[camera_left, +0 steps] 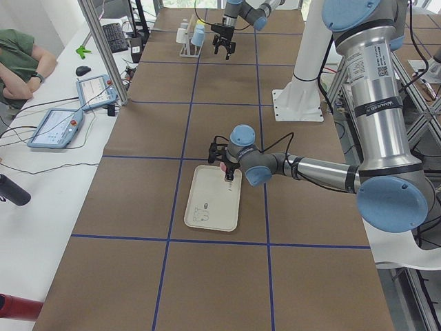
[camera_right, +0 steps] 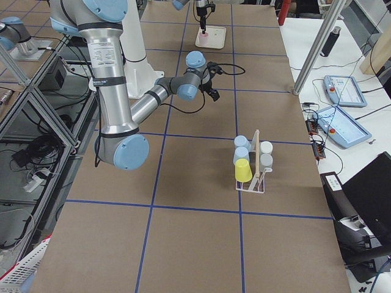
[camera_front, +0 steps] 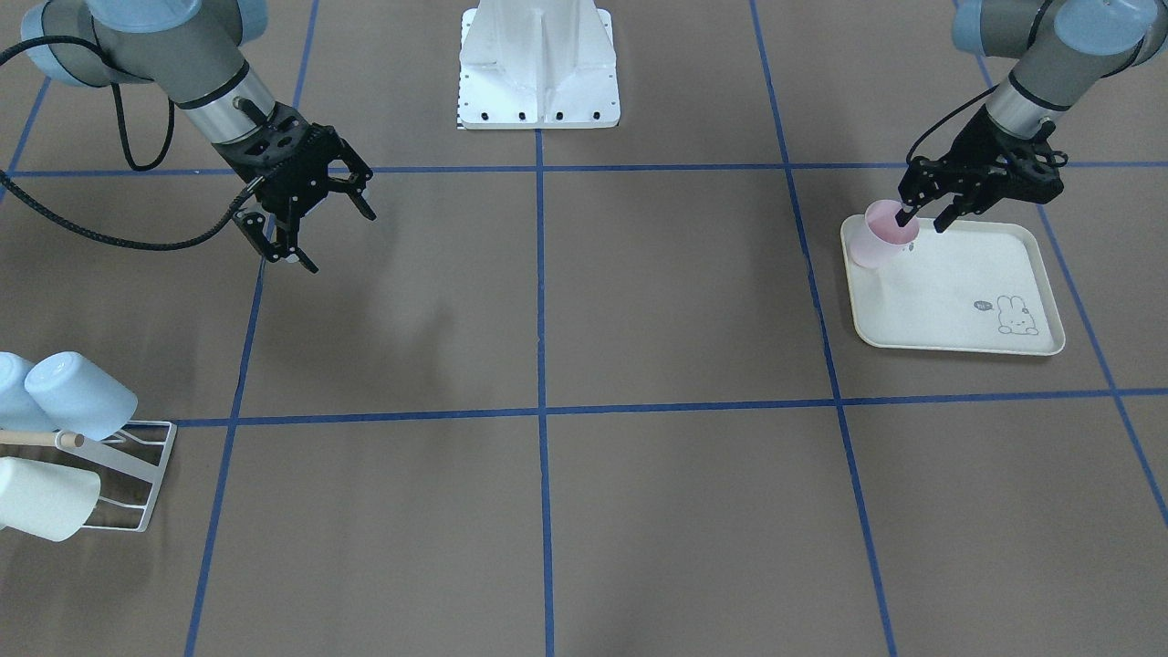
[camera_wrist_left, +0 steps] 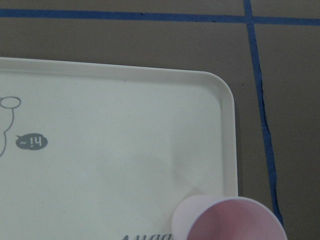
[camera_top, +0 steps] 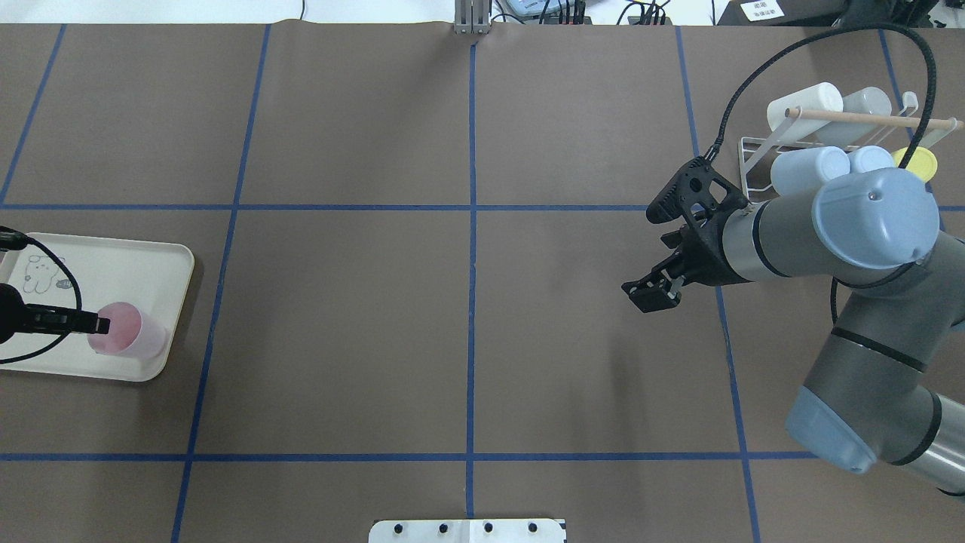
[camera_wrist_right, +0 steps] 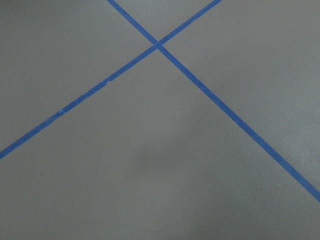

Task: Transfer IKEA cup to right arm and place on rack

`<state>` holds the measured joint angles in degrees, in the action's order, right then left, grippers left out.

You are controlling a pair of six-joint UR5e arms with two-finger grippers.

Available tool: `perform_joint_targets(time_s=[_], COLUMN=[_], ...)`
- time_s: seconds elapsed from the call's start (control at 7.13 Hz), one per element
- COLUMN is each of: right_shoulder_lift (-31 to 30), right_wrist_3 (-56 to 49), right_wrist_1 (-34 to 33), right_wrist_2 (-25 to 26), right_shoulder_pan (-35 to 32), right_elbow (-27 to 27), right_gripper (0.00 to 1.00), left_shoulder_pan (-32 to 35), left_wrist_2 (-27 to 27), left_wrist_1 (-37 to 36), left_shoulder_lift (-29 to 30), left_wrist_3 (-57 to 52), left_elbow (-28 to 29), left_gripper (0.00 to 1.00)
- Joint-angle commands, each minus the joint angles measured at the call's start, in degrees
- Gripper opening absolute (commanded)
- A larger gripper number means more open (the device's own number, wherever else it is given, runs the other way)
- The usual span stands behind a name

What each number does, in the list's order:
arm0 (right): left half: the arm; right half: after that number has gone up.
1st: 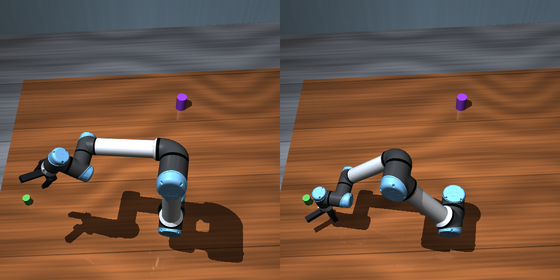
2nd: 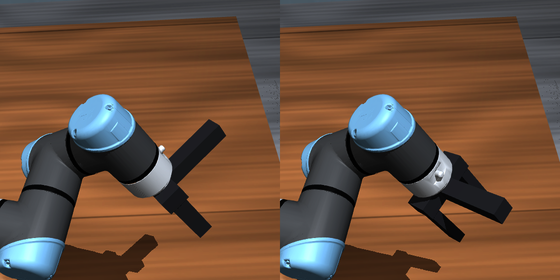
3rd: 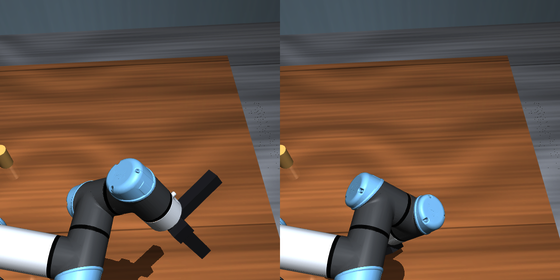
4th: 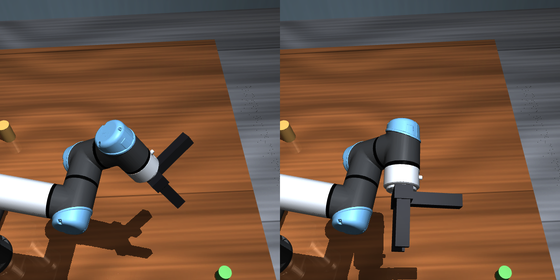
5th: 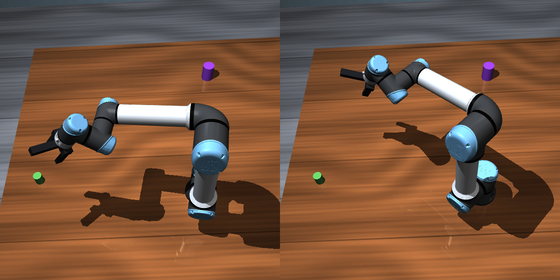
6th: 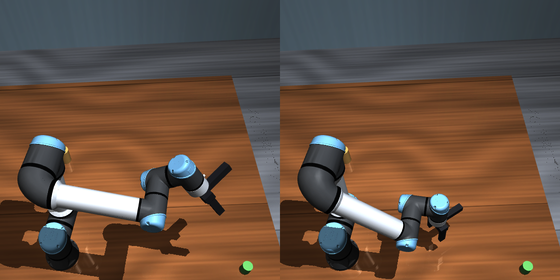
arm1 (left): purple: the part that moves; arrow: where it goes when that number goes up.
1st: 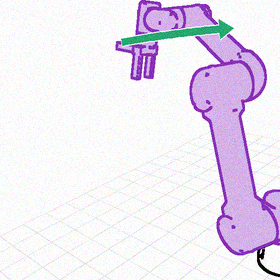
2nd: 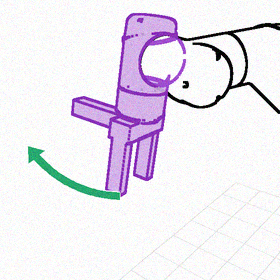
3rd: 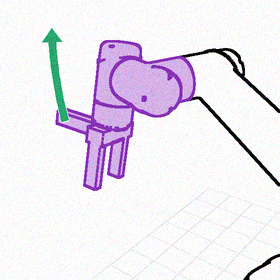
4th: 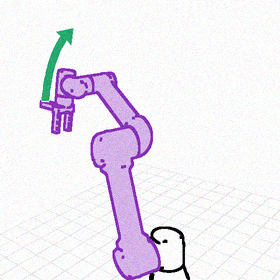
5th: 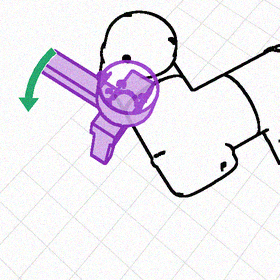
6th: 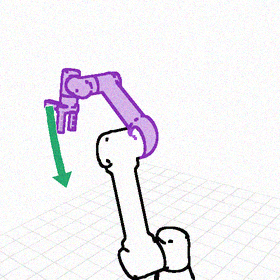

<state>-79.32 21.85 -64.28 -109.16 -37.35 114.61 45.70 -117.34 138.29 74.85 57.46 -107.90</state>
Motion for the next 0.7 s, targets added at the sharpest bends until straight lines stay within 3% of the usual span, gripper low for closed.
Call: perform_joint_targets(time_s=[0.0, 0.56], right_shoulder_lift=[0.1, 0.9], right_wrist_3=[-0.1, -0.1], right_wrist_1=[-0.2, -0.2], right_wrist_2=[0.0, 0.0], right_shoulder_pan=[-0.3, -0.3], right_elbow=[-0.1, -0.2], right_gripper=[1.00, 1.00], left_shoulder_pan=[-0.3, -0.2], left_wrist_2=[0.0, 1.4], left_wrist_1=[0.0, -0.1], left_shoulder_lift=[0.0, 0.2], left_wrist_3=[-0.1, -0.2], left_elbow=[0.1, 0.3], left_gripper=[0.24, 0.00])
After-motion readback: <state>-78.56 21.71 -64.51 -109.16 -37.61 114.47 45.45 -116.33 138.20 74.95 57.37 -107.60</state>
